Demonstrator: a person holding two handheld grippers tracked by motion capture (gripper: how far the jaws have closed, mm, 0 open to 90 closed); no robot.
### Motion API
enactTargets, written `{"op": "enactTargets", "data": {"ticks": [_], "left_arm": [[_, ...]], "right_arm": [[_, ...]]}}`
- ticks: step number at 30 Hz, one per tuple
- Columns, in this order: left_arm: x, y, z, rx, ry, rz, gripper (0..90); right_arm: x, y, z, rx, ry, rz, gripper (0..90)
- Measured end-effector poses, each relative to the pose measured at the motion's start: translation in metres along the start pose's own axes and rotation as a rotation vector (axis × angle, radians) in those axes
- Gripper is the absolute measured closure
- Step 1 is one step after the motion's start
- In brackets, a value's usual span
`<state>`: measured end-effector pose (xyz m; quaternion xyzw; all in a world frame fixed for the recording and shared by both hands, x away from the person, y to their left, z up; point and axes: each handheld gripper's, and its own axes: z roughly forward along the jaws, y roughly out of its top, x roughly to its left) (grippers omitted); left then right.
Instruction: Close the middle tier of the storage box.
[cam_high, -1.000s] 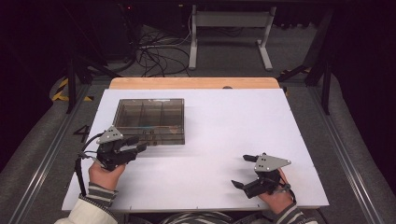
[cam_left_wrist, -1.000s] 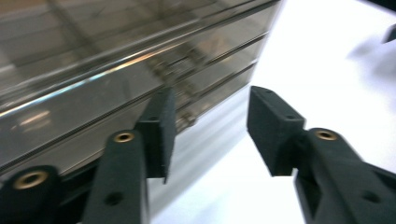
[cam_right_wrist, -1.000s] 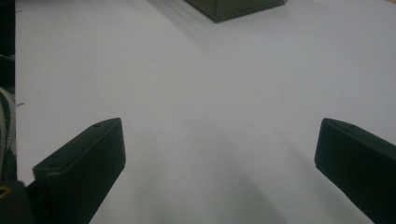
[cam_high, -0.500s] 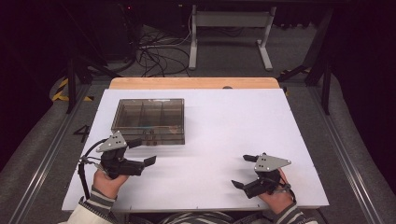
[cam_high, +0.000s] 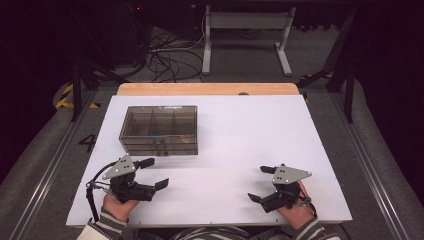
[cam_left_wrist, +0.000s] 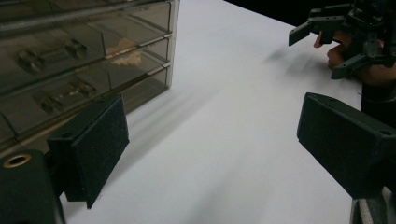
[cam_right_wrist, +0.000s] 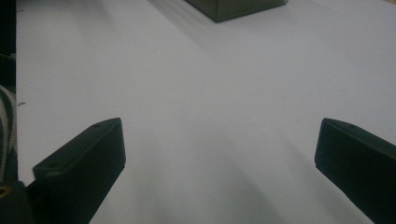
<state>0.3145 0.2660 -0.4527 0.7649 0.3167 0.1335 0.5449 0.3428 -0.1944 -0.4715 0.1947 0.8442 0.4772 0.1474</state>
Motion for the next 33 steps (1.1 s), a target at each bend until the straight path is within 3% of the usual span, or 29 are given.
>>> {"op": "enactTargets", "data": {"ticks": [5, 12, 25, 33], "left_arm": [[0.005, -0.012, 0.004, 0.029, 0.022, -0.042, 9.7], [0.000, -0.014, 0.010, 0.079, 0.053, 0.045, 9.3], [-0.003, -0.013, 0.011, 0.088, 0.064, 0.052, 8.9], [-0.005, -0.011, 0.012, 0.098, 0.105, 0.103, 8.1]], "right_arm": [[0.000, 0.000, 0.000, -0.001, 0.002, 0.000, 2.3], [0.000, 0.000, 0.000, 0.000, 0.004, 0.000, 2.3], [0.000, 0.000, 0.000, 0.000, 0.005, 0.000, 2.3], [0.000, 0.000, 0.000, -0.001, 0.004, -0.001, 2.3]]}}
